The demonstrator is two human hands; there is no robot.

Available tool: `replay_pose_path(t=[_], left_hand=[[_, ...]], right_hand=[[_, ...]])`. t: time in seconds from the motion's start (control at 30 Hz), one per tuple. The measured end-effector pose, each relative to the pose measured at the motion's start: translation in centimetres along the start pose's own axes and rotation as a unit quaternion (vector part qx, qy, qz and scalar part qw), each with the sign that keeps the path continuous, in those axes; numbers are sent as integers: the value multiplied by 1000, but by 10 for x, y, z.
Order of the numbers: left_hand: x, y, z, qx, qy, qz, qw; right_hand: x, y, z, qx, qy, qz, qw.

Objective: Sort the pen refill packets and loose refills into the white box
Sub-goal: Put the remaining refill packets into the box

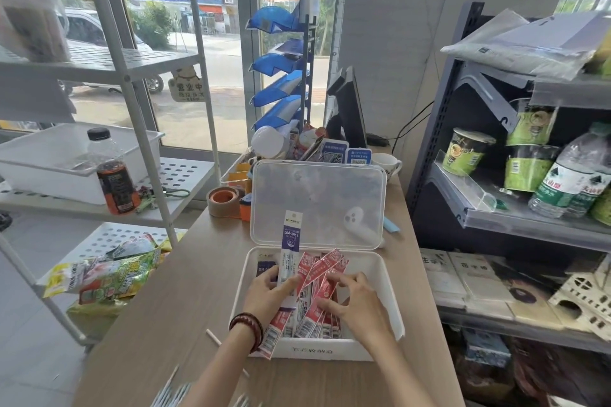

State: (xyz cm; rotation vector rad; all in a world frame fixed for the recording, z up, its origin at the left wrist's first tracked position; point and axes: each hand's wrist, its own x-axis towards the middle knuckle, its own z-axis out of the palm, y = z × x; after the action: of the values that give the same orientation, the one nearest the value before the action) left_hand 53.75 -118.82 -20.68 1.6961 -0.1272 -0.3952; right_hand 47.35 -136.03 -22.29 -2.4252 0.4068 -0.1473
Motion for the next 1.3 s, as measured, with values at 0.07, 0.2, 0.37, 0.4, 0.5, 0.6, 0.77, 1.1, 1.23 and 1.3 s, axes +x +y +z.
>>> replay_pose_path(t=[0.07, 0.2, 0.37, 0.4, 0.5, 0.6, 0.77, 1.1, 1.23, 1.3], left_hand=[[-1, 0, 1, 2, -2, 1, 1000], [0, -2, 0, 5, 0, 2, 1000], [0, -3, 1, 22, -13, 5, 1000], [-1, -4, 2, 29, -24, 4, 999], [1, -7, 2, 36, -59, 2, 998], [2, -8, 1, 48, -82, 2, 995], [2, -6, 3, 49, -82, -2, 995], [4, -5, 3, 39, 14, 15, 999], [3, -4, 2, 40, 23, 6, 999], [3, -3, 3, 36, 26, 3, 999]], right_hand=[[1, 2, 0, -3, -4, 5, 1000], [1, -1, 0, 2, 14, 1, 1000], [-1, -1, -1, 38, 41, 1, 998], [-1, -1, -1, 43, 45, 3, 998], [0, -1, 1, 44, 51, 5, 998], [2, 2, 3, 79, 48, 8, 996], [6, 10, 6, 157, 45, 18, 986], [2, 4, -2, 264, 105, 35, 958], [1, 2, -1, 271, 97, 42, 957], [3, 4, -1, 261, 70, 41, 962]])
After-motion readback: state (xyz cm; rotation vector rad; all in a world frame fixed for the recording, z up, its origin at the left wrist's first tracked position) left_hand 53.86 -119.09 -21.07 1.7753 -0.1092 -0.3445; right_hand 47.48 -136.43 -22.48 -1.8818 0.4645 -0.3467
